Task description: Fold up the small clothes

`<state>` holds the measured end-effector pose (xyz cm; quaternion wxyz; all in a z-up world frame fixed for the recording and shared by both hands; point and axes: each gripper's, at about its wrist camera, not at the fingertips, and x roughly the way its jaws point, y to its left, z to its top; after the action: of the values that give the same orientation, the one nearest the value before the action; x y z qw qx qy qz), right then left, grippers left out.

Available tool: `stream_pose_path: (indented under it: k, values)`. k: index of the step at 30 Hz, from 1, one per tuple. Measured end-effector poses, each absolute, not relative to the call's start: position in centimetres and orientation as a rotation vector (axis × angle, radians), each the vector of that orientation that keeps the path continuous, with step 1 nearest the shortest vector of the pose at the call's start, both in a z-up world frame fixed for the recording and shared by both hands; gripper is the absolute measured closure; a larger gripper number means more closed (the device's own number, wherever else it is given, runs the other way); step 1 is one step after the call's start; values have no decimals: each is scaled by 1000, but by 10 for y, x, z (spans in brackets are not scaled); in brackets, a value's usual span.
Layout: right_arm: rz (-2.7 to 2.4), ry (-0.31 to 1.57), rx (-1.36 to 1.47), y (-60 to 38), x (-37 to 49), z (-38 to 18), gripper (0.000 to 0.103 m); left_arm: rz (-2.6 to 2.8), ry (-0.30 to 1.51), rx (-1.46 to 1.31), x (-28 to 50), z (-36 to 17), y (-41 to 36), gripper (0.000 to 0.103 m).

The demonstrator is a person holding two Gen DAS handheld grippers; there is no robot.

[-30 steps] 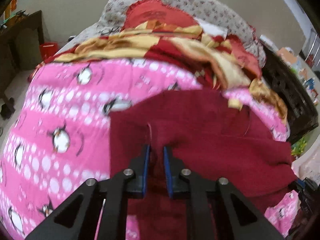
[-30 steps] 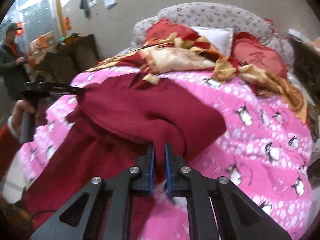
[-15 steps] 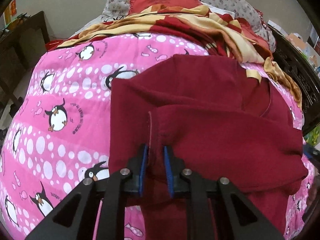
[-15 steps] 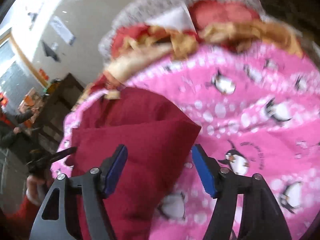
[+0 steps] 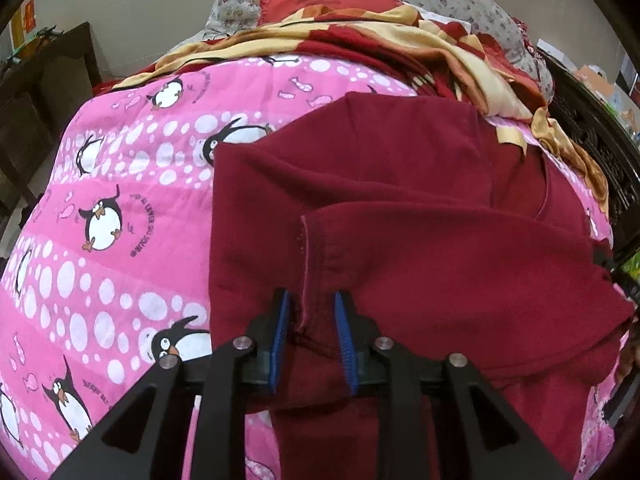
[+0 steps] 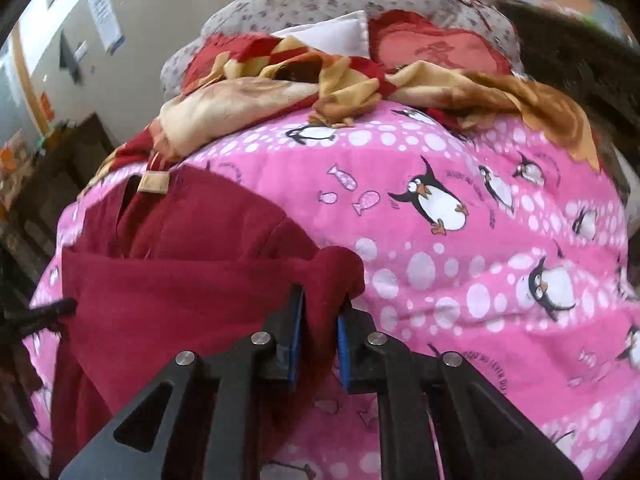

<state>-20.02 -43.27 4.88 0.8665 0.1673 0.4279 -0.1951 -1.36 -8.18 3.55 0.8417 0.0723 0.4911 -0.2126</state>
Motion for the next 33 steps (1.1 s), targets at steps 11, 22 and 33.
stream_pose_path:
  k: [11, 22, 33]
  values:
    - [-424, 876, 406, -414, -274, 98, 53, -435, 1021, 94, -18, 52, -61, 58]
    - [-276, 896, 533, -380, -286, 67, 37, -449, 994, 119, -33, 64, -76, 52]
    - [-411, 1015, 559, -385, -298, 34, 75, -451, 1033, 202, -35, 38, -91, 51]
